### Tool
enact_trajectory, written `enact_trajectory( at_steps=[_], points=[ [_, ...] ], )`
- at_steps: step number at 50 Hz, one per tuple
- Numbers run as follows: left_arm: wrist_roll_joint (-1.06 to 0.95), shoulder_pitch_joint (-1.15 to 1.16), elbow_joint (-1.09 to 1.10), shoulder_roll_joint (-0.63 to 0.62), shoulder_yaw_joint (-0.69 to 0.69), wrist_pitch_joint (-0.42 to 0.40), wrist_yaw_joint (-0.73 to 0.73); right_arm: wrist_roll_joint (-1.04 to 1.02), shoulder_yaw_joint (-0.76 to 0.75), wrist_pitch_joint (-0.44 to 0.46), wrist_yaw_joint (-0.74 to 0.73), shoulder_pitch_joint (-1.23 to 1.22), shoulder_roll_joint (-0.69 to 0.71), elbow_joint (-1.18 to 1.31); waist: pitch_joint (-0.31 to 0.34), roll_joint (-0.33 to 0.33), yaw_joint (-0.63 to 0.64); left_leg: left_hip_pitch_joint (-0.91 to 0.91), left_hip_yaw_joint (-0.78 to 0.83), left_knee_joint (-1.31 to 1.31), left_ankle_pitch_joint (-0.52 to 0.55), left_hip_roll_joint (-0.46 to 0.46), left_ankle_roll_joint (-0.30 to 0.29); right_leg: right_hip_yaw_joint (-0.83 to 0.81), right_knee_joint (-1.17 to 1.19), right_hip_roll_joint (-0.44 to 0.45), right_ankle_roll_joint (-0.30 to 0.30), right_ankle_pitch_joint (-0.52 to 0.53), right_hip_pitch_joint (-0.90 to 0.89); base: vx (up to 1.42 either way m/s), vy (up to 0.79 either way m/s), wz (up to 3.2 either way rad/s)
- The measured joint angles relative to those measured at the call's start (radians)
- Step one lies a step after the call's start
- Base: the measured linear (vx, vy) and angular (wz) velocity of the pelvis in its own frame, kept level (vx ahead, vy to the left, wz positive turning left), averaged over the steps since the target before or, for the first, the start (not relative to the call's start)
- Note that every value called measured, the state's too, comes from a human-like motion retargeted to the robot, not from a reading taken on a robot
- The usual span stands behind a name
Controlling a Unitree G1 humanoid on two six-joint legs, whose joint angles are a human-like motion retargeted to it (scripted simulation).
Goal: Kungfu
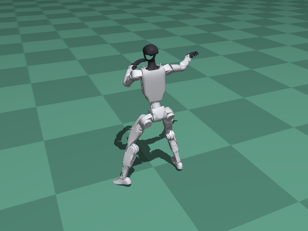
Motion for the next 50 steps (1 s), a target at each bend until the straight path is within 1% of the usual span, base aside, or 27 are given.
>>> enact_trajectory(
  at_steps=[3,5,7,9,12,14,17,21,22,23,25,27,28,30,32,33,35,37,38,39,40,42,43,45,47,48,50],
  points=[
    [0.099,-0.027,0.024,-0.118,-0.110,-0.035,-0.030,-0.066,-0.128,0.141,-0.064,-0.004,0.035,0.288,0.032,-0.033,-0.033,0.005,0.061,0.105,0.060,0.028,0.000,0.029,-0.021,0.059,-0.060,-0.019,0.050,-0.13,-0.77,-0.03],
    [0.120,-0.056,0.027,-0.188,-0.169,-0.046,-0.046,-0.026,-0.204,0.212,-0.099,0.003,0.009,0.448,0.013,-0.024,-0.080,-0.003,0.035,-0.019,0.027,-0.039,0.000,-0.027,-0.084,0.078,-0.088,0.008,0.046,-0.25,-0.89,0.94],
    [0.131,-0.079,0.034,-0.260,-0.203,-0.054,-0.056,0.074,-0.262,0.272,-0.162,0.015,-0.037,0.587,0.001,-0.066,-0.064,-0.022,-0.070,0.081,-0.177,-0.123,0.000,-0.039,-0.146,0.072,-0.101,0.037,0.053,-0.21,-0.60,0.18],
    [0.126,-0.079,0.029,-0.287,-0.221,-0.055,-0.055,0.195,-0.280,0.287,-0.202,0.018,-0.077,0.671,0.005,-0.113,-0.036,-0.015,-0.066,0.198,-0.323,-0.193,0.000,-0.058,-0.216,0.068,-0.118,0.073,0.088,-0.14,-0.62,-0.69],
    [0.094,-0.072,-0.009,-0.257,-0.233,-0.057,-0.048,0.344,-0.275,0.249,-0.240,0.001,-0.105,0.713,0.032,-0.152,0.006,-0.008,-0.059,0.314,-0.467,-0.328,0.011,-0.059,-0.301,0.094,-0.137,0.116,0.147,-0.08,-0.29,-0.99],
    [0.072,-0.072,-0.041,-0.219,-0.233,-0.062,-0.047,0.390,-0.257,0.212,-0.258,-0.010,-0.112,0.711,0.044,-0.166,0.030,-0.011,-0.051,0.302,-0.539,-0.421,0.025,-0.046,-0.353,0.118,-0.151,0.133,0.177,-0.05,-0.30,-0.85],
    [0.068,-0.067,-0.074,-0.170,-0.218,-0.060,-0.053,0.370,-0.247,0.197,-0.300,-0.021,-0.109,0.701,0.057,-0.155,0.050,-0.009,-0.056,0.212,-0.586,-0.509,0.097,-0.080,-0.416,0.165,-0.172,0.131,0.226,-0.01,-0.25,-0.52],
    [0.053,-0.037,-0.084,-0.111,-0.184,-0.059,-0.099,0.309,-0.250,0.192,-0.333,-0.008,-0.071,0.701,0.067,-0.190,0.082,-0.019,-0.078,0.147,-0.508,-0.571,0.286,-0.044,-0.455,0.225,-0.213,0.108,0.274,0.09,-0.23,-0.66],
    [0.048,-0.025,-0.081,-0.097,-0.173,-0.063,-0.110,0.294,-0.258,0.187,-0.330,0.002,-0.055,0.704,0.064,-0.207,0.089,-0.023,-0.085,0.149,-0.495,-0.576,0.317,-0.033,-0.452,0.237,-0.210,0.107,0.278,0.18,-0.21,-0.81],
    [0.044,-0.011,-0.077,-0.081,-0.162,-0.070,-0.120,0.280,-0.267,0.185,-0.320,0.018,-0.034,0.706,0.057,-0.225,0.097,-0.028,-0.097,0.159,-0.518,-0.571,0.310,-0.030,-0.440,0.248,-0.192,0.108,0.275,0.19,-0.21,-0.98],
    [0.038,0.010,-0.072,-0.044,-0.140,-0.091,-0.147,0.260,-0.293,0.190,-0.294,0.060,0.019,0.703,0.028,-0.270,0.105,-0.041,-0.074,0.181,-0.554,-0.530,0.273,-0.055,-0.381,0.255,-0.063,0.092,0.248,0.10,-0.51,-1.09],
    [0.035,0.006,-0.088,0.012,-0.129,-0.112,-0.150,0.242,-0.314,0.169,-0.249,0.101,0.076,0.680,-0.006,-0.278,0.089,-0.148,-0.120,0.262,-0.552,-0.349,0.155,-0.177,-0.192,0.415,0.006,0.132,0.082,-0.24,-1.79,-0.84],
    [0.031,0.005,-0.099,0.032,-0.133,-0.119,-0.136,0.226,-0.308,0.154,-0.220,0.118,0.095,0.664,-0.005,-0.255,0.099,-0.169,-0.138,0.277,-0.543,-0.277,0.123,-0.229,-0.048,0.494,0.006,0.181,-0.013,-0.27,-1.57,-1.04],
    [0.018,-0.001,-0.112,0.049,-0.132,-0.147,-0.079,0.197,-0.304,0.147,-0.179,0.150,0.119,0.617,0.001,-0.166,0.135,-0.208,-0.190,0.313,-0.554,-0.153,0.117,-0.367,0.363,0.549,0.006,0.169,-0.200,-0.23,-0.49,-1.73],
    [0.024,0.003,-0.092,0.023,-0.112,-0.172,-0.001,0.212,-0.308,0.152,-0.189,0.170,0.143,0.574,-0.004,-0.111,0.193,-0.285,-0.218,0.372,-0.562,-0.043,0.132,-0.409,0.765,0.460,0.006,0.162,-0.348,-0.21,0.48,-2.15],
    [0.033,0.008,-0.074,0.000,-0.111,-0.177,0.032,0.224,-0.320,0.141,-0.200,0.181,0.159,0.566,-0.005,-0.049,0.194,-0.326,-0.282,0.383,-0.570,-0.003,0.143,-0.413,0.921,0.403,0.006,0.158,-0.424,-0.05,0.94,-1.15],
    [0.050,0.027,-0.032,-0.068,-0.124,-0.184,0.063,0.227,-0.356,0.096,-0.212,0.219,0.181,0.565,-0.039,0.142,0.200,-0.420,-0.429,0.376,-0.592,0.023,0.225,-0.310,0.998,0.251,0.006,0.226,-0.523,0.04,1.21,-0.21],
    [0.073,0.071,0.002,-0.160,-0.141,-0.203,0.051,0.240,-0.395,0.107,-0.238,0.267,0.177,0.584,-0.049,0.268,0.202,-0.476,-0.527,0.400,-0.599,-0.018,0.276,-0.177,0.810,-0.078,-0.328,0.338,-0.578,0.01,0.78,1.05],
    [0.094,0.096,0.016,-0.195,-0.154,-0.208,0.045,0.249,-0.411,0.129,-0.254,0.278,0.183,0.596,-0.038,0.306,0.187,-0.480,-0.553,0.416,-0.608,-0.051,0.293,-0.078,0.638,-0.199,-0.470,0.345,-0.607,-0.04,0.64,1.15],
    [0.123,0.119,0.029,-0.212,-0.163,-0.210,0.046,0.257,-0.414,0.151,-0.262,0.272,0.201,0.603,-0.032,0.323,0.186,-0.475,-0.538,0.434,-0.629,-0.073,0.317,0.071,0.400,-0.274,-0.517,0.397,-0.639,-0.10,0.73,0.58],
    [0.156,0.141,0.041,-0.221,-0.172,-0.211,0.052,0.264,-0.410,0.172,-0.266,0.259,0.226,0.608,-0.028,0.330,0.193,-0.466,-0.503,0.453,-0.656,-0.091,0.345,0.244,0.129,-0.326,-0.517,0.471,-0.673,-0.14,0.64,-0.99],
    [0.200,0.183,0.050,-0.202,-0.185,-0.211,0.082,0.250,-0.359,0.177,-0.246,0.196,0.284,0.628,-0.045,0.286,0.257,-0.422,-0.365,0.438,-0.682,-0.032,0.360,0.373,-0.335,-0.346,-0.517,0.691,-0.734,-0.10,0.24,-2.41],
    [0.210,0.194,0.044,-0.183,-0.188,-0.219,0.090,0.232,-0.335,0.162,-0.228,0.171,0.306,0.634,-0.057,0.302,0.284,-0.435,-0.355,0.431,-0.685,0.016,0.353,0.310,-0.503,-0.353,-0.517,0.740,-0.730,-0.04,-0.07,-2.12],
    [0.219,0.196,0.025,-0.152,-0.197,-0.230,0.100,0.201,-0.287,0.142,-0.190,0.141,0.329,0.632,-0.054,0.314,0.272,-0.477,-0.340,0.481,-0.713,0.002,0.401,0.179,-0.581,-0.410,-0.517,0.721,-0.747,-0.03,-0.12,-0.93],
    [0.217,0.193,0.019,-0.121,-0.206,-0.223,0.108,0.185,-0.265,0.160,-0.169,0.126,0.365,0.620,0.012,0.359,0.299,-0.533,-0.407,0.570,-0.733,0.090,0.413,0.262,-0.237,-0.269,-0.517,0.663,-0.801,-0.12,-0.36,-0.14],
    [0.208,0.193,0.032,-0.128,-0.195,-0.223,0.090,0.191,-0.268,0.166,-0.173,0.141,0.379,0.615,0.040,0.366,0.289,-0.539,-0.448,0.584,-0.724,0.101,0.394,0.331,-0.072,-0.146,-0.517,0.688,-0.807,0.02,-0.71,0.79],
    [0.184,0.208,0.073,-0.146,-0.154,-0.227,0.010,0.223,-0.285,0.159,-0.186,0.200,0.424,0.594,0.071,0.349,0.254,-0.522,-0.506,0.554,-0.685,0.123,0.341,0.197,0.254,-0.025,-0.517,0.708,-0.804,0.34,-0.87,0.99]
  ],
)
